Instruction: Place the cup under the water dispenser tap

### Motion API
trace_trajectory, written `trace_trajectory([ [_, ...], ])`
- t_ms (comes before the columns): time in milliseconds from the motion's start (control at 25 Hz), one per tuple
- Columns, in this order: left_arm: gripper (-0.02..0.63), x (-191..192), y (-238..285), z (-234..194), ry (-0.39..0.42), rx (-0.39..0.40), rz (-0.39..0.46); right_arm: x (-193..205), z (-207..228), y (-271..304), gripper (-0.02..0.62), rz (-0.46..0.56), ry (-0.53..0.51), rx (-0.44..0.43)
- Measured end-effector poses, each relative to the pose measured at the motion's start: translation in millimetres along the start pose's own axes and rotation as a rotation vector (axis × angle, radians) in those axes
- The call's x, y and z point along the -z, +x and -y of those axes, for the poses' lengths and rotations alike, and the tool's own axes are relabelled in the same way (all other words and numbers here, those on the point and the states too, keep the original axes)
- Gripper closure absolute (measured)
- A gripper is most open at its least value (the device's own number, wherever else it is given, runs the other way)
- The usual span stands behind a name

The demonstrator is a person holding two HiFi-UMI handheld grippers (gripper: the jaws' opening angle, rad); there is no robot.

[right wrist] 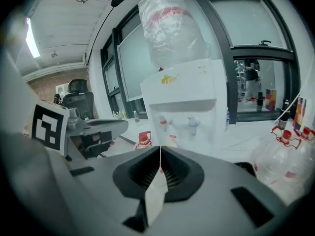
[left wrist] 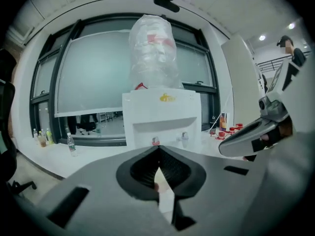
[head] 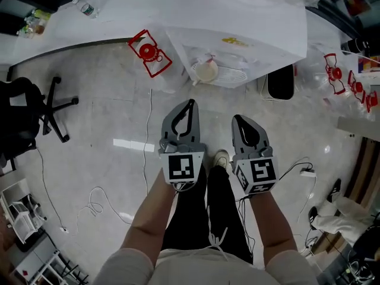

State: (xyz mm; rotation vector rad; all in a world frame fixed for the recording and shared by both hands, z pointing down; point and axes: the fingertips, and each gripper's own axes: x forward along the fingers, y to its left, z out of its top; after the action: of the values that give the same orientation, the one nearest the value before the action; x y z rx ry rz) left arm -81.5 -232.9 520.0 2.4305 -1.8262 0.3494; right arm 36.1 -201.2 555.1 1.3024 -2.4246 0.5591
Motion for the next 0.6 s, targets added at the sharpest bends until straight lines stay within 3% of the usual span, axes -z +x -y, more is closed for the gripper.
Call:
trace_trajectory([
  [280, 0.586, -53.7, -68.5, 7.9, -0.068, 0.045, -0.051, -56.3, -17.8, -53.2, 0.568, 0.037, 0.013, 0.039],
  [600, 0.586, -152.5, -122.2, 32.4, -0.133, 0.124, -0.002, -134.3, -31.4, -130.4, 0.568, 0.118, 0.006, 0.085],
])
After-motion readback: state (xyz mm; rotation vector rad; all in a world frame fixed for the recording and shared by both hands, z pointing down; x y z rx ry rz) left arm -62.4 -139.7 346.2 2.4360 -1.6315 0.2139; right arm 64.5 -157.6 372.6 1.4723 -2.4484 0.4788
